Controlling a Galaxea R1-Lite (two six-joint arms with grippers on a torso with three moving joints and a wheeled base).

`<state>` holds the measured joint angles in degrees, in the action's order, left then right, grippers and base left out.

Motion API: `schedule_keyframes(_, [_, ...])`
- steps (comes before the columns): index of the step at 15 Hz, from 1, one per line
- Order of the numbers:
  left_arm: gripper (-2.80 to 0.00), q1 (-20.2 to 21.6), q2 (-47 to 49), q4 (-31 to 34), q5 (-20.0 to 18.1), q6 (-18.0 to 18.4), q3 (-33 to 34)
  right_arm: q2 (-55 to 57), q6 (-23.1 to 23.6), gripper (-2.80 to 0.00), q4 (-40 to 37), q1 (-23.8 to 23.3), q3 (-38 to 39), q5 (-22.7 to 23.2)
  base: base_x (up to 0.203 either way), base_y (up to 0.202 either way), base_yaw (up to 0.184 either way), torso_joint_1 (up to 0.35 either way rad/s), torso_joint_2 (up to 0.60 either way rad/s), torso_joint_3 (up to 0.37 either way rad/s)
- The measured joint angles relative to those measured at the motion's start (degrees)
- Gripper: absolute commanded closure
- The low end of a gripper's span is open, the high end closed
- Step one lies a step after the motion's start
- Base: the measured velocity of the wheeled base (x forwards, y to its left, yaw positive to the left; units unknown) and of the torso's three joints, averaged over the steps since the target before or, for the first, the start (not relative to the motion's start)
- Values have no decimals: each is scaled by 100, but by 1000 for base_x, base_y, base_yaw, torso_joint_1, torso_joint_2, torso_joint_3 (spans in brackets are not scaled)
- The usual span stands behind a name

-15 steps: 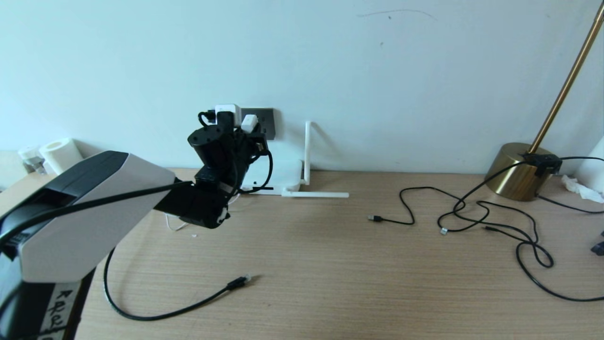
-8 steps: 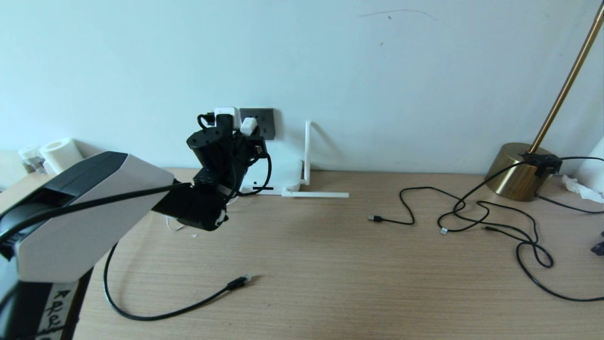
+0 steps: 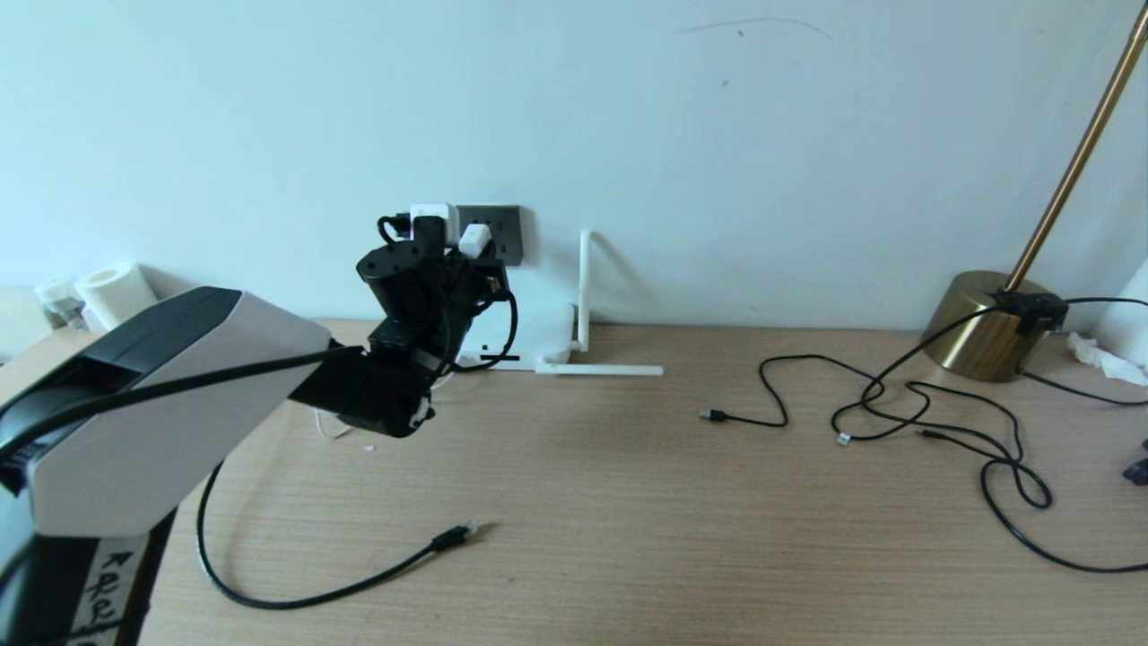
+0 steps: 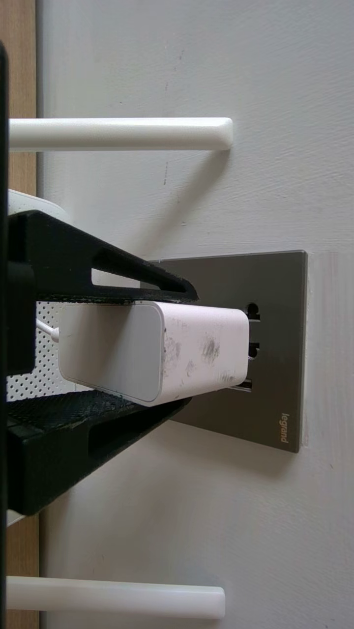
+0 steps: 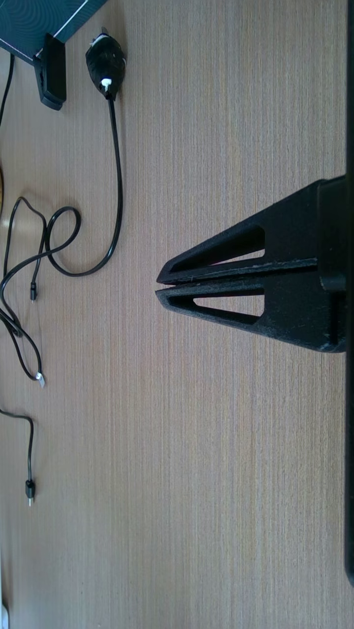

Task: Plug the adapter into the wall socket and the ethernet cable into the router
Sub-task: Plug plug into socket

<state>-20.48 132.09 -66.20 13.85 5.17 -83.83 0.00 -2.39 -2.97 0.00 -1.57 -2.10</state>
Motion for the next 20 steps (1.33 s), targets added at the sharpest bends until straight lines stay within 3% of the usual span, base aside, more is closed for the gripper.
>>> schedule_keyframes(20, [0, 20, 102, 234, 3, 0, -279, 0, 2, 0, 0, 0, 0, -1, 0, 0, 0, 0, 0, 0])
